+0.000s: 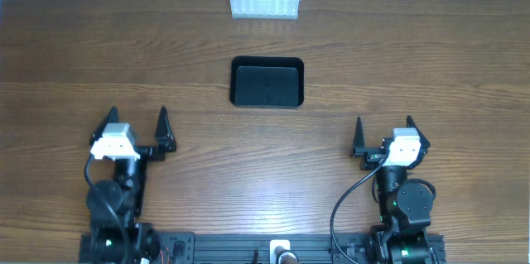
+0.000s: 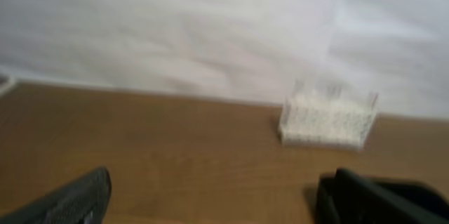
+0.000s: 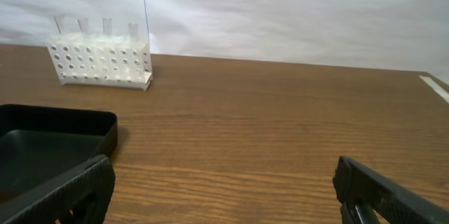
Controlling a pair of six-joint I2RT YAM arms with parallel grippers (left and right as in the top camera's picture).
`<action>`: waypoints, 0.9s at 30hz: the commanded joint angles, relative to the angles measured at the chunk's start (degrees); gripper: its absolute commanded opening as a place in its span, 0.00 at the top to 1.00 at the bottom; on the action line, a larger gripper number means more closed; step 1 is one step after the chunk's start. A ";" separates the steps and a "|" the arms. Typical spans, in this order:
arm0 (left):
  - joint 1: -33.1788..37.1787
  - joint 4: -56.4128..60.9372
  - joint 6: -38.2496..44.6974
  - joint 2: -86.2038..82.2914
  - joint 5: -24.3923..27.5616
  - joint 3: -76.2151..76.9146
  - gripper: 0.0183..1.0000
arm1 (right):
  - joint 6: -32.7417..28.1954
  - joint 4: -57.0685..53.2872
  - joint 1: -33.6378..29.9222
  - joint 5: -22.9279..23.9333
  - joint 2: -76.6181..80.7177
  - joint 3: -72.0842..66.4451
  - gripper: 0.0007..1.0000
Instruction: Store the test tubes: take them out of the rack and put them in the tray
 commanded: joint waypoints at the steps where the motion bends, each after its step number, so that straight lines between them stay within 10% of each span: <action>1: 0.20 10.64 3.48 19.37 2.47 9.07 0.01 | -0.26 -0.09 -0.48 0.72 -0.57 -0.31 0.01; 27: -13.49 -17.35 -0.31 107.80 -0.61 95.41 0.00 | -0.26 -0.09 -0.48 0.72 -0.57 -0.31 0.01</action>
